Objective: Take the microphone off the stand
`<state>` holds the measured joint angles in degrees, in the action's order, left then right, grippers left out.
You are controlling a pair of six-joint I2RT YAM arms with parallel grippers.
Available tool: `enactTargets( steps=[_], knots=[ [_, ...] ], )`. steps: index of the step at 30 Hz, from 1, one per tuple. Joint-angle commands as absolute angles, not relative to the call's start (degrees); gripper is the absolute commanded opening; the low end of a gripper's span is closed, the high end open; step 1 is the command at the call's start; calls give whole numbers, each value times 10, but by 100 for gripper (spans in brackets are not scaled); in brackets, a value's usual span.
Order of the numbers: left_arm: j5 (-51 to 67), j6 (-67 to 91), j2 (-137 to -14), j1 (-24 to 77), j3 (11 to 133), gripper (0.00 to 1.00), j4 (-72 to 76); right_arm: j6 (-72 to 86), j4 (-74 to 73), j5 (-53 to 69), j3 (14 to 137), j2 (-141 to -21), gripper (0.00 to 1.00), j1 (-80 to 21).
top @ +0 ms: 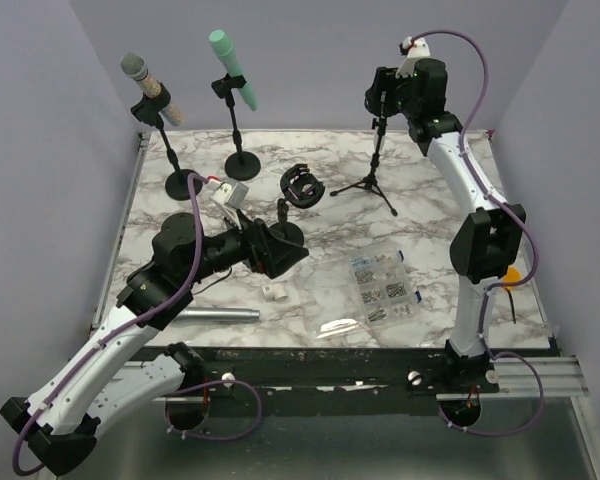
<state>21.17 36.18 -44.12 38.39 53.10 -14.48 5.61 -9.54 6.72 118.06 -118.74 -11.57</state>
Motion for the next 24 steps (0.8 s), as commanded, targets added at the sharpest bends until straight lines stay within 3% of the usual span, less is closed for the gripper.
enactTargets(
  steps=[1,7,11,20,24],
  knots=[
    [201,352,-434,387,524,99,-148,28,-100,3,1200,-1197,67,-125],
    [196,350,-427,387,520,99,-152,22,-119,-29,1230,-1210,42,-125],
    [195,352,-427,387,519,99,-152,11,-130,-34,1270,-1207,32,-129],
    [192,367,-418,387,514,99,-148,27,-119,-34,1356,-1172,26,-131],
    [182,372,-415,387,516,98,-162,57,-88,-20,1378,-1134,19,-131]
  ],
)
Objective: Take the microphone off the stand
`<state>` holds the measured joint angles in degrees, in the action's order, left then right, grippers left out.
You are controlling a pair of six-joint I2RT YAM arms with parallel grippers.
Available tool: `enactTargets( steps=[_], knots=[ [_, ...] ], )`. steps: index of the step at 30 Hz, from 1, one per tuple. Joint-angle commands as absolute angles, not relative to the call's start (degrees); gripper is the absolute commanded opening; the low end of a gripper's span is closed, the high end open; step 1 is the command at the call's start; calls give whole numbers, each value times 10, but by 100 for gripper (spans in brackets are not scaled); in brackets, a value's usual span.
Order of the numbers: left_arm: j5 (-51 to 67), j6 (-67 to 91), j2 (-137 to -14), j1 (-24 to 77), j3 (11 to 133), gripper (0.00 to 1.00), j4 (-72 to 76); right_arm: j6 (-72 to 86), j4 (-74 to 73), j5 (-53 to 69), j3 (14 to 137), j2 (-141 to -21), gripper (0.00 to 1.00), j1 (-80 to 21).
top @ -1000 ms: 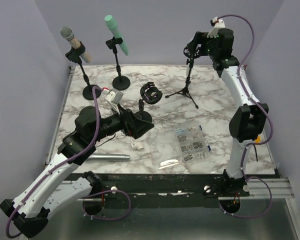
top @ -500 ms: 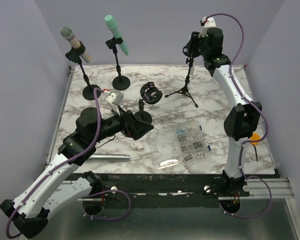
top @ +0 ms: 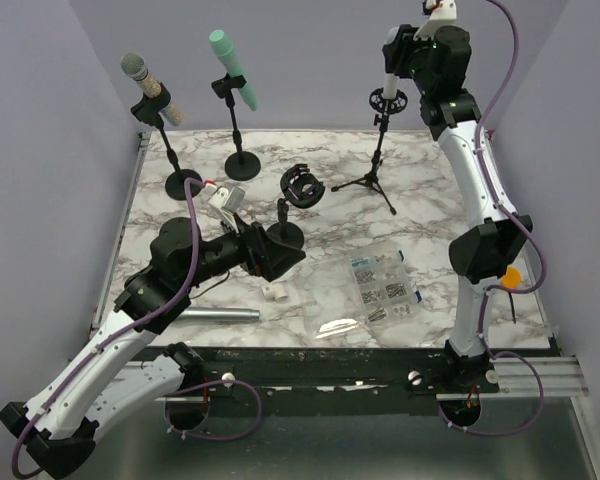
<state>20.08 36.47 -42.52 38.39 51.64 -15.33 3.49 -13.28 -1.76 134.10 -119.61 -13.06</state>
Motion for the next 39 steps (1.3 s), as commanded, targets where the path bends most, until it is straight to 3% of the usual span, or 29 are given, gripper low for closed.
enactTargets(
  steps=[1,6,10,25,30,34,39],
  knots=[
    [179,372,-414,387,518,98,-167,63,-76,-11,1375,-1119,18,-131],
    [166,370,-403,387,523,98,-187,101,-45,27,1330,-1043,12,-131],
    [161,355,-401,387,551,98,-209,167,-72,58,1258,-971,1,-131],
    [223,261,-542,387,787,92,-360,434,-97,511,854,-741,1,-134],
    [303,285,-596,398,755,88,-298,460,-70,541,768,-700,1,-142],
    [265,281,-621,435,738,90,-267,503,-22,575,710,-689,1,-163],
    [207,274,-646,466,730,84,-269,515,-6,574,666,-673,1,-183]
  ],
)
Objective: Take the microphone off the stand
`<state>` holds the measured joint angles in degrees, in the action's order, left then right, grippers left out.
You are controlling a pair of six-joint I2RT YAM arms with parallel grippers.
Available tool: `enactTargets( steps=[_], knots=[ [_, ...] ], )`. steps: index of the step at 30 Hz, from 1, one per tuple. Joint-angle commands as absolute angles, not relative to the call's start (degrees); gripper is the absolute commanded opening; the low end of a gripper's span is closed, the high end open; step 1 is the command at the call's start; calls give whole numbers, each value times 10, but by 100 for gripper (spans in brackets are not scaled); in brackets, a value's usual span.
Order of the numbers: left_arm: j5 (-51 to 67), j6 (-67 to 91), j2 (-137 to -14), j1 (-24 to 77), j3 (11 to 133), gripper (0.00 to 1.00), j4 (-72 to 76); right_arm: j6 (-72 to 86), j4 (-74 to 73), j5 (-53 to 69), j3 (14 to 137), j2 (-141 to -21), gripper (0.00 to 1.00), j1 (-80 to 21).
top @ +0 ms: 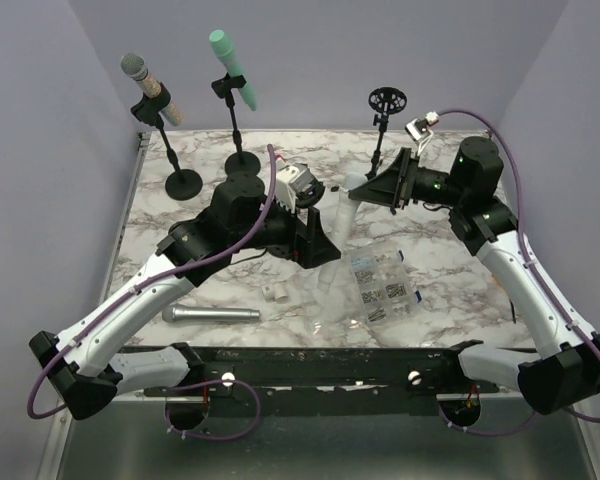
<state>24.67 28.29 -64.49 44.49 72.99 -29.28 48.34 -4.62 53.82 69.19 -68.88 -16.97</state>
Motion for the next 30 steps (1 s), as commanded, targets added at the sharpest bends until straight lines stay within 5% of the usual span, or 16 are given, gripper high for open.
enactTargets(
  steps=[1,14,18,19,23,25,30],
  knots=[
    [202,273,-650,470,727,82,-267,518,-6,572,658,-670,1,-186],
    [191,291,-675,486,705,66,-238,572,75,575,605,-666,1,-223],
    [179,285,-676,486,710,42,-243,569,77,573,606,-668,1,-231],
    [173,282,-672,486,709,36,-245,564,74,573,606,-669,5,-232],
    [164,263,-640,486,685,6,-249,523,29,542,614,-670,79,-232],
    [149,251,-609,485,664,0,-262,490,-19,507,630,-670,100,-232],
    [56,254,-529,471,621,0,-363,404,-149,306,681,-650,100,-230]
  ],
)
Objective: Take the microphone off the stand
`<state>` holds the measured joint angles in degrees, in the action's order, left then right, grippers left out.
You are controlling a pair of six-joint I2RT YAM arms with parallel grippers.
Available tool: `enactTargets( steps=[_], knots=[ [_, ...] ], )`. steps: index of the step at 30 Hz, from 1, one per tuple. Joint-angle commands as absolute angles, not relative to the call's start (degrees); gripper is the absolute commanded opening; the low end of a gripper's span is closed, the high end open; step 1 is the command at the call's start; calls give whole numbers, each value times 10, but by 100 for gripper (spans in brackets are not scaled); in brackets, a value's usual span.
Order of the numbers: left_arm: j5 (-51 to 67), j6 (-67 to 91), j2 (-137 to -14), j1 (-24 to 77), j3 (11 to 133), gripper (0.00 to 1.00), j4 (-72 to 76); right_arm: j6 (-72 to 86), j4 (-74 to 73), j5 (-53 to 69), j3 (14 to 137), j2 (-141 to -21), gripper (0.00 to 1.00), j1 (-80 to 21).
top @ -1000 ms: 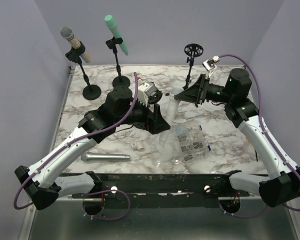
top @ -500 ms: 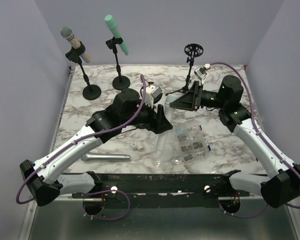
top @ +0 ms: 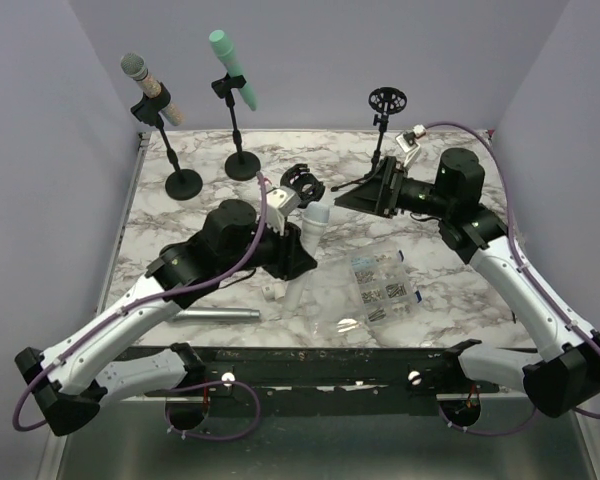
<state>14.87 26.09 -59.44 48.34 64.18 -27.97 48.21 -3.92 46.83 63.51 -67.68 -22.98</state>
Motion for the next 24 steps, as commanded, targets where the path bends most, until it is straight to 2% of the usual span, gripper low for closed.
enactTargets(
  steps=[1,7,11,15,24],
  knots=[
    [45,264,-519,461,615,0,-388,393,-166,274,689,-651,100,-231],
    [-65,420,-470,370,577,0,-505,369,-205,205,714,-662,100,-230],
    [-122,568,-460,240,548,0,-559,377,-204,218,707,-668,100,-231],
    [-130,716,-494,135,534,0,-575,381,-210,223,704,-667,100,-231],
    [-196,896,-624,70,460,0,-531,375,-244,207,705,-642,100,-231]
  ],
)
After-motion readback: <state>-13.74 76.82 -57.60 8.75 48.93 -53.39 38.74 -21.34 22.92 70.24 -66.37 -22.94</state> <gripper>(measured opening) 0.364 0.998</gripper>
